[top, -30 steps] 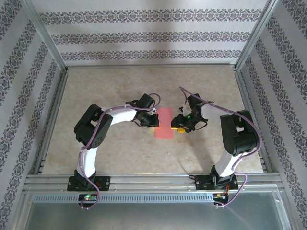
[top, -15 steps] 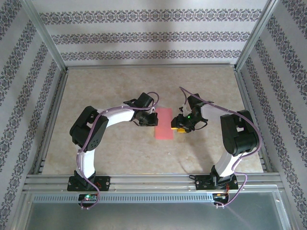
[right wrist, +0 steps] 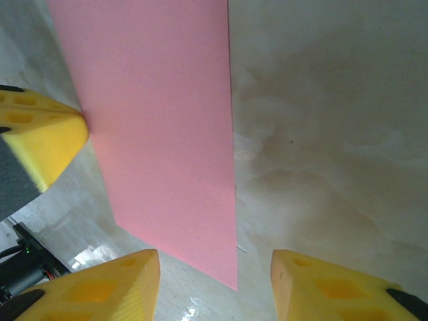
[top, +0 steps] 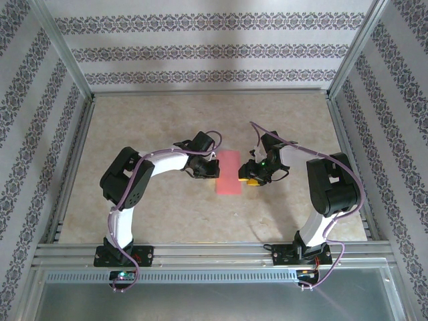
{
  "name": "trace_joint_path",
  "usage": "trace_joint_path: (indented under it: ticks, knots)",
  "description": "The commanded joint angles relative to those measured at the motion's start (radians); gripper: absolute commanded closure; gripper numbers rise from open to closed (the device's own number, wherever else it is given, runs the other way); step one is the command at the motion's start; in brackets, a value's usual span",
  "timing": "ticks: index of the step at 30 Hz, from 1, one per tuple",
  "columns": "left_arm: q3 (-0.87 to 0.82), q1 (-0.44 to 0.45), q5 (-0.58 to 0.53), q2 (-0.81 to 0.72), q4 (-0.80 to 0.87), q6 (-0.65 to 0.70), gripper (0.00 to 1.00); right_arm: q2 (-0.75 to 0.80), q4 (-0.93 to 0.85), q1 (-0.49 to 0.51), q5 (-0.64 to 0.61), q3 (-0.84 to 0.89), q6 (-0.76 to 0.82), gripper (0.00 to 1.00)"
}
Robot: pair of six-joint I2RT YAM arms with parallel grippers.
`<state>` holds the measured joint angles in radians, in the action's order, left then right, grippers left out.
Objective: Fold a paper plane with a square sheet of paper (fold left side to right side)
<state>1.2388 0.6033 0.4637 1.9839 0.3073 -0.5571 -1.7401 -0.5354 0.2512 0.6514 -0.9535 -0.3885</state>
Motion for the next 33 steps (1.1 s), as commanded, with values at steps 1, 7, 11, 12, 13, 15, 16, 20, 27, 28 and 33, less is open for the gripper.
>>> trace_joint_path:
  ticks: [1, 7, 11, 12, 13, 15, 16, 20, 27, 28, 33]
  knots:
    - [-0.017, 0.013, 0.007, 0.017, 0.000, 0.006, 0.92, -0.012, -0.027, 0.009, 0.008, -0.011, 0.006, 0.51]
    - [-0.062, 0.019, -0.003, 0.016, -0.012, -0.009, 0.92, -0.013, -0.052, 0.022, 0.017, 0.000, 0.006, 0.51]
    - [-0.082, 0.024, -0.004, 0.013, -0.034, -0.023, 0.92, -0.017, -0.052, 0.032, 0.019, 0.012, 0.000, 0.51]
    - [-0.084, 0.026, -0.004, 0.014, -0.037, -0.026, 0.92, -0.019, -0.052, 0.037, 0.019, 0.013, -0.001, 0.51]
    - [-0.085, 0.026, -0.004, 0.015, -0.039, -0.027, 0.92, -0.021, -0.052, 0.041, 0.020, 0.013, -0.003, 0.51]
    - [-0.081, 0.029, -0.003, 0.018, -0.042, -0.027, 0.92, -0.025, -0.052, 0.050, 0.025, 0.013, -0.004, 0.51]
    - [-0.079, 0.029, -0.003, 0.019, -0.042, -0.027, 0.92, -0.026, -0.054, 0.054, 0.025, 0.013, -0.008, 0.51]
    - [-0.076, 0.030, -0.002, 0.021, -0.039, -0.024, 0.92, -0.032, -0.051, 0.062, 0.027, 0.022, -0.016, 0.51]
    - [-0.067, 0.030, -0.003, 0.021, -0.029, -0.018, 0.92, -0.041, -0.043, 0.066, 0.019, 0.033, -0.023, 0.51]
    - [-0.067, 0.030, -0.002, 0.021, -0.030, -0.018, 0.92, -0.042, -0.038, 0.066, 0.022, 0.034, -0.024, 0.51]
    - [-0.063, 0.031, -0.003, 0.023, -0.027, -0.017, 0.92, -0.041, -0.003, 0.066, 0.076, 0.038, -0.041, 0.51]
